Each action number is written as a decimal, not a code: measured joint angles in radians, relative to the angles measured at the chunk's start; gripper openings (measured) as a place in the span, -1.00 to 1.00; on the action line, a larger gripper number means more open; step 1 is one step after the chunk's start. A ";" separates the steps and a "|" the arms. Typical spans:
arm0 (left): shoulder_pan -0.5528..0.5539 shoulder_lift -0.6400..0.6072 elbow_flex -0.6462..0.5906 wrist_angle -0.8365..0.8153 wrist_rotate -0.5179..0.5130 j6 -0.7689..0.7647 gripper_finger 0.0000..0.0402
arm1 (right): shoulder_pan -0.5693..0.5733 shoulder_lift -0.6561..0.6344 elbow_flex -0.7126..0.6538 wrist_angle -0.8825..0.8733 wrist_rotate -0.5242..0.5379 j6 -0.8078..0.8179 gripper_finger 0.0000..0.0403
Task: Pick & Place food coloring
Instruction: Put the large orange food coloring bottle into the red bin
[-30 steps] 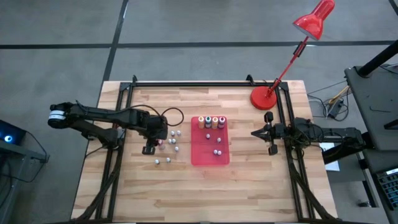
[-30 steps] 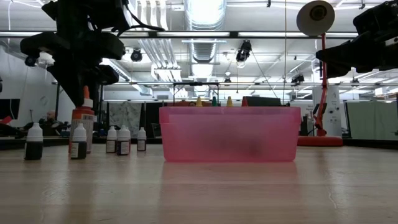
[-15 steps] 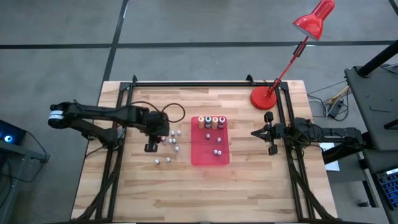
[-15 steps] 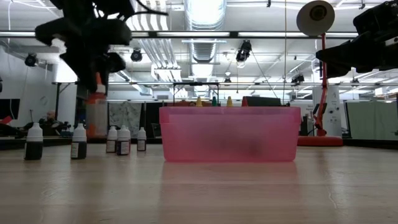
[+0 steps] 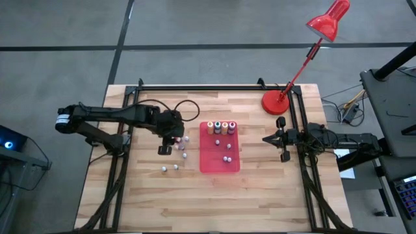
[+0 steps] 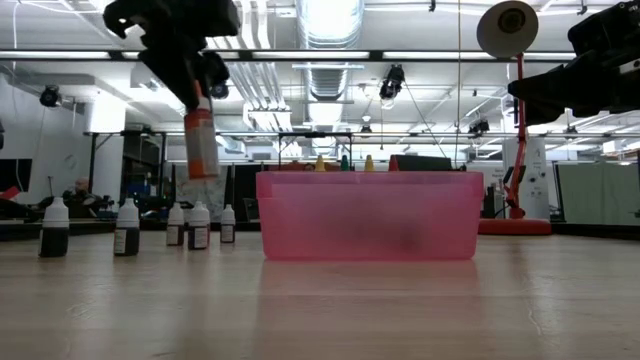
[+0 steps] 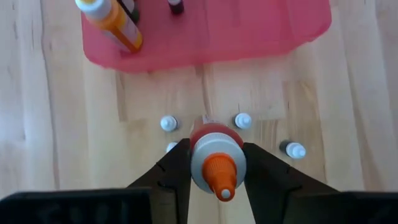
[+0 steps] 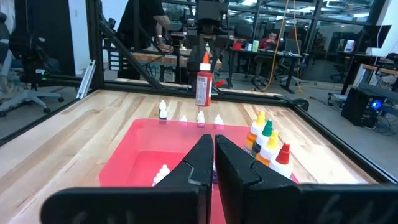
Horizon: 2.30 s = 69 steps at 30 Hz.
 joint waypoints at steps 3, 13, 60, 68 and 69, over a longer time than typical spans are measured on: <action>0.000 0.034 0.046 -0.014 -0.013 0.036 -0.52 | 0.000 0.000 0.000 0.000 0.000 0.002 -0.96; 0.022 0.180 0.234 -0.053 -0.026 0.166 -0.52 | 0.000 0.000 0.000 0.000 0.000 0.000 -0.96; 0.111 0.531 0.567 -0.152 -0.019 -0.023 -0.52 | 0.000 0.001 0.000 0.000 0.000 0.002 -0.96; 0.118 0.532 0.579 -0.125 -0.017 -0.171 -0.52 | 0.000 0.001 0.000 0.000 0.000 0.001 -0.96; 0.118 0.532 0.579 -0.124 -0.015 -0.175 -0.52 | 0.000 0.001 0.000 0.000 0.000 0.003 -0.96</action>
